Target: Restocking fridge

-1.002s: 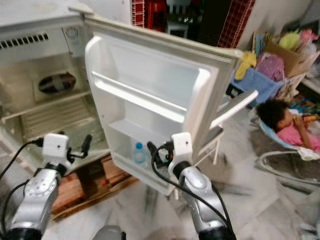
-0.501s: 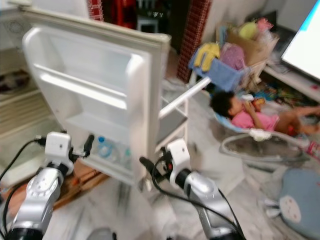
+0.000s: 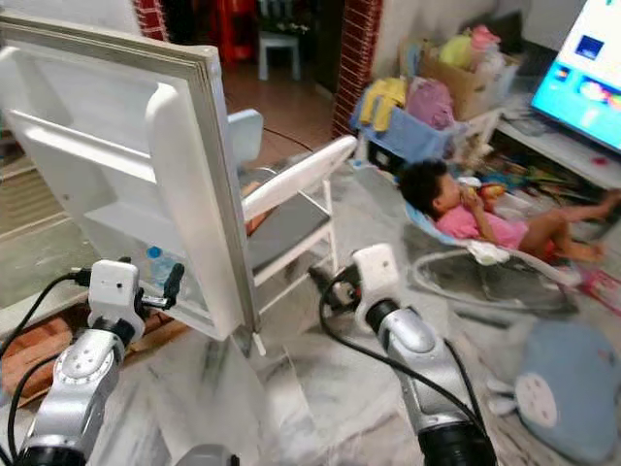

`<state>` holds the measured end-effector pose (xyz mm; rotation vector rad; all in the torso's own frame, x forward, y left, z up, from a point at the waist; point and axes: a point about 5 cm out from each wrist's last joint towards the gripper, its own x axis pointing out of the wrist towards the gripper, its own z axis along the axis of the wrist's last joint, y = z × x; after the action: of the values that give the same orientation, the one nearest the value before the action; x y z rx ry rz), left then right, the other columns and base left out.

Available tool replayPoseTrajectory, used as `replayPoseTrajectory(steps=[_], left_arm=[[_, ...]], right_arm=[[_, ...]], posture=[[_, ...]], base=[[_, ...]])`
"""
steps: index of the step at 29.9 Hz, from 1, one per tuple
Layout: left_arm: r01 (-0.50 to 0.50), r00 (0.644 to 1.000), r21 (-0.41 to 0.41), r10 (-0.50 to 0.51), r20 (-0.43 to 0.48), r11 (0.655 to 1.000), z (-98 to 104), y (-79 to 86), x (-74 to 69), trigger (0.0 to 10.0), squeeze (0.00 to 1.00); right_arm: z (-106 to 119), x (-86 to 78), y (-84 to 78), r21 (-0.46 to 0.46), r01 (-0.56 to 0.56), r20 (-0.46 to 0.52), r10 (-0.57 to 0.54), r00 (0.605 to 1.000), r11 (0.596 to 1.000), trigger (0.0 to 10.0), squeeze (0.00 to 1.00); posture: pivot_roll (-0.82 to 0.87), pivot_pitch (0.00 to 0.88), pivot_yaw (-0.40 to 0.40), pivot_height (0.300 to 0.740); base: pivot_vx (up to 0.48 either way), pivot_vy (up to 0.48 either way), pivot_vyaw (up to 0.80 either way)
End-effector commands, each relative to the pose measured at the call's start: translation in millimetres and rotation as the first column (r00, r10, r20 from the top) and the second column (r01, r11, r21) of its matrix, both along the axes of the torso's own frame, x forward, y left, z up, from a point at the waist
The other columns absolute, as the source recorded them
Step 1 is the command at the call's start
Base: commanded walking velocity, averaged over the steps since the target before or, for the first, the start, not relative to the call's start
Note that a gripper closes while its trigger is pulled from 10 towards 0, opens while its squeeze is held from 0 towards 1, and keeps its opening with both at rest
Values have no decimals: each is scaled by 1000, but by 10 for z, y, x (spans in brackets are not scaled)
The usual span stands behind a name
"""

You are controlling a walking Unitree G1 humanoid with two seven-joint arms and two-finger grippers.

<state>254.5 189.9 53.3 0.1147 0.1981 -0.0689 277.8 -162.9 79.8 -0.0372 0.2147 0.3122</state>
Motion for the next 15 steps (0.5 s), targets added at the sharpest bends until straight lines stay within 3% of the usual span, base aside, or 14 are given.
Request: replayPoseTrajectory(steps=[1, 7, 15], left_arm=[[-43, 999, -8, 43, 7, 999, 32, 103, 6, 10000, 0], [-43, 999, -19, 44, 23, 999, 38, 118, -1, 10000, 0], [-23, 999, -26, 24, 38, 999, 66, 90, 7, 10000, 0]], right_arm=[[110, 82, 60, 8, 7, 62, -7, 998, 1000, 10000, 0], [132, 132, 61, -34, 24, 112, -20, 994, 999, 10000, 0], [214, 201, 12, -9, 104, 177, -101, 979, 995, 10000, 0]], posture=[[98, 30, 4, 740], [98, 36, 3, 740], [92, 38, 3, 740]], base=[[0, 0, 775], [0, 0, 770], [0, 0, 763]])
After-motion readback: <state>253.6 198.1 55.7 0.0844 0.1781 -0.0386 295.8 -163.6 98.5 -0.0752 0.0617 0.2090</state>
